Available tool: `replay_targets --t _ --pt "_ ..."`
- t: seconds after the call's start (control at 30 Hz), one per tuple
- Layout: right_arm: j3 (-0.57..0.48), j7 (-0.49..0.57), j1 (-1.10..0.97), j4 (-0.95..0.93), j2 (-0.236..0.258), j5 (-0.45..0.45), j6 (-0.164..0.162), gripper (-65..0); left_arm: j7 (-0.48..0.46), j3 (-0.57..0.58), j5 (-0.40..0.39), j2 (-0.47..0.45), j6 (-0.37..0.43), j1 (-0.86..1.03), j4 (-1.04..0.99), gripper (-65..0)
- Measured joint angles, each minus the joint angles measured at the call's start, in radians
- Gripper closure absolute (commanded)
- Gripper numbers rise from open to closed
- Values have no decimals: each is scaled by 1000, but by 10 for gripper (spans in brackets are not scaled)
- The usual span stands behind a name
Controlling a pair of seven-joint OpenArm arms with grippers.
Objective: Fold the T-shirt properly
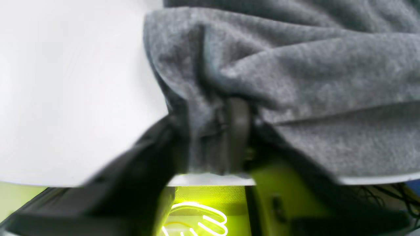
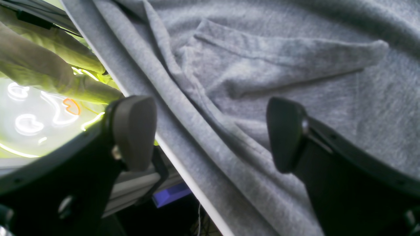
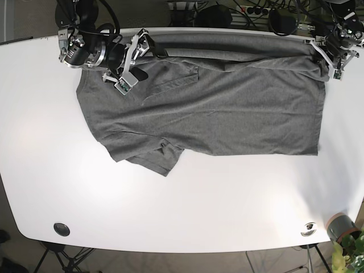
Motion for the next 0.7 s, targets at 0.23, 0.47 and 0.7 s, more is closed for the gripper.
replay_targets --t 0.23,0.47,0.7 --pt "0 0 0 0 0 0 0 -501 15 0 2 3 0 2 34 -13" --pt "0 0 0 0 0 0 0 -501 12 -2 -5 3 0 0 155 -11" --pt "-1 0 0 0 -20 3 0 -501 19 -2 1 4 -3 -24 185 -11"
